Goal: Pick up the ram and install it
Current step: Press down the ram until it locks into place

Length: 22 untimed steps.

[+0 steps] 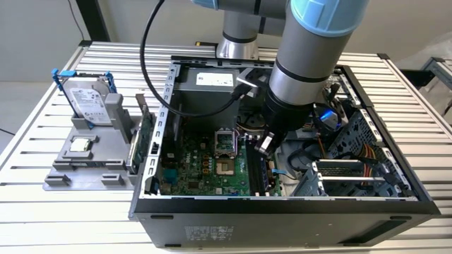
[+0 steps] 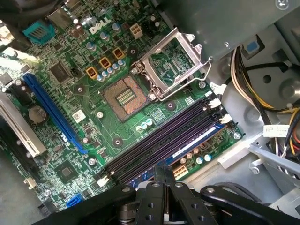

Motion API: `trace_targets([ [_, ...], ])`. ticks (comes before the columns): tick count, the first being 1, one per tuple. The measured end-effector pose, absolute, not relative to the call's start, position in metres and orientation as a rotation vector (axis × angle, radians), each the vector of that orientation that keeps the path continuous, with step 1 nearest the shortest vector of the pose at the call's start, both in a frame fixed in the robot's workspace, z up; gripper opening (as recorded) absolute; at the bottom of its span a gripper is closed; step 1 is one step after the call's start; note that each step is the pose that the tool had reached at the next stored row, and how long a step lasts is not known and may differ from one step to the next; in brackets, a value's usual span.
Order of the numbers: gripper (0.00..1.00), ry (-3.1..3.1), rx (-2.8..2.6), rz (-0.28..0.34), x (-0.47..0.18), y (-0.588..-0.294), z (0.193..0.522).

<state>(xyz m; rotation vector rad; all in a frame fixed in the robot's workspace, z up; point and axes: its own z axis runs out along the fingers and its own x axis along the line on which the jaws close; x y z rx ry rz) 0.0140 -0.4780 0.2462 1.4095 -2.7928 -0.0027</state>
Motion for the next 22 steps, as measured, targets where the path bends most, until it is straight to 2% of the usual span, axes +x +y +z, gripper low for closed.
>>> trace_targets([
  [22,0.0,-2.657,1.641,-0.005,0.0141,-0.4758,0.2462],
])
